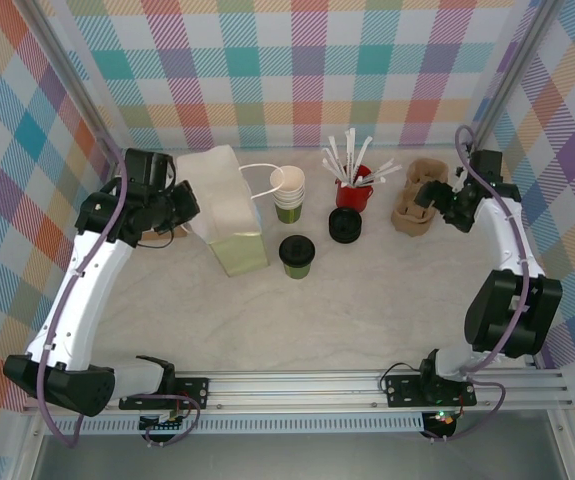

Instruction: Pack the takeout coffee

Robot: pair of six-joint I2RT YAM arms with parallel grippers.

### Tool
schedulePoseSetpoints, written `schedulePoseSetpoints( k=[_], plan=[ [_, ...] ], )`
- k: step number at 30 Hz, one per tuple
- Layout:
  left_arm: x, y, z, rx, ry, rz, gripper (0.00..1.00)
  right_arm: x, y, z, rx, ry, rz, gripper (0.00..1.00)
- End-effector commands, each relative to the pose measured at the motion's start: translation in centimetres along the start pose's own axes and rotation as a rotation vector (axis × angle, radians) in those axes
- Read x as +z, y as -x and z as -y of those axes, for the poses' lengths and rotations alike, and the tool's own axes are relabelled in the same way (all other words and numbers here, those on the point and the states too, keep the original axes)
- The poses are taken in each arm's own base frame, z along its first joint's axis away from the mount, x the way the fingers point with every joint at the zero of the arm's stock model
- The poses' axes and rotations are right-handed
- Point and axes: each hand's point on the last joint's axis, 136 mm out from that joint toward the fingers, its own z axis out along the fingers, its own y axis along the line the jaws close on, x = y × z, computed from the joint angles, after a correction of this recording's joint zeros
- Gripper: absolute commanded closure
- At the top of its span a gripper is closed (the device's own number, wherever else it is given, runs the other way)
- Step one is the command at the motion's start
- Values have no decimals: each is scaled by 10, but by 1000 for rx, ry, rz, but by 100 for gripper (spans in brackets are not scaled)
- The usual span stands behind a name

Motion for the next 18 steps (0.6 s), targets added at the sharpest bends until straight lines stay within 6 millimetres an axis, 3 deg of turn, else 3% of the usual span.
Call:
schedulePoseSetpoints(
  k=[1,10,18],
  plan=[
    [3,-13,3,3,-47,-60,99,11,9,-5,-1,49,6,14],
    [27,-27,3,30,-54,-143,99,41,22,0,8,55,-27,29],
    [47,-30,10,28,-86,-178,99,53,26,0,17,65,-40,41]
  ],
)
